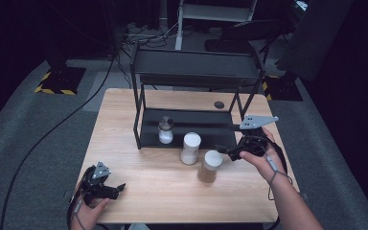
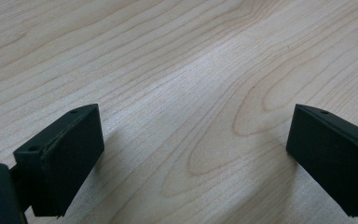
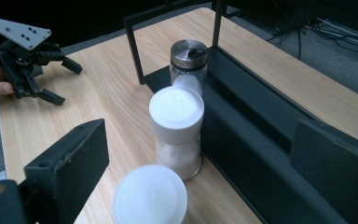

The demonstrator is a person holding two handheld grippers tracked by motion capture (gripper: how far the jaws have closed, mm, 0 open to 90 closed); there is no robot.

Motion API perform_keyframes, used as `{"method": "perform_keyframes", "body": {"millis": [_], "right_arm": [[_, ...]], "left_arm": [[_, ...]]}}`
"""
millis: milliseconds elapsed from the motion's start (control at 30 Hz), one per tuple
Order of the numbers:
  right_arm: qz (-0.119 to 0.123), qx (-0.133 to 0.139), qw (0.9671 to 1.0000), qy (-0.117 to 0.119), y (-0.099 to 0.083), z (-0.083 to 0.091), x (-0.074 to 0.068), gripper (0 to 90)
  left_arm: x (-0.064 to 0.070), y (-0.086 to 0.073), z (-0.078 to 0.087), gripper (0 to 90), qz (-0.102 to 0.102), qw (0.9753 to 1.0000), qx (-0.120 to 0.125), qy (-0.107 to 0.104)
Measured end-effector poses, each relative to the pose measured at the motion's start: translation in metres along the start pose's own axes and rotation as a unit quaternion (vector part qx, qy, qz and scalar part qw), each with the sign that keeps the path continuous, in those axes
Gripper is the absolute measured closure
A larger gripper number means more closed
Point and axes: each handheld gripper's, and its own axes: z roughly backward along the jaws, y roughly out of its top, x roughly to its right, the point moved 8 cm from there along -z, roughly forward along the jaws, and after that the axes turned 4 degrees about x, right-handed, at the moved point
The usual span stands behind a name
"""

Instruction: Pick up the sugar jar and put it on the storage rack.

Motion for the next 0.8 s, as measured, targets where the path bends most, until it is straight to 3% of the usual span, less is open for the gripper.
{"method": "perform_keyframes", "body": {"millis": [800], "right_arm": [[0.023, -0.004, 0.9996, 0.017, 0.025, -0.051, -0.006, 4.4]], "left_arm": [[0.0, 0.0, 0.0, 3.4, 0.0, 1.0, 0.0, 0.0]]}}
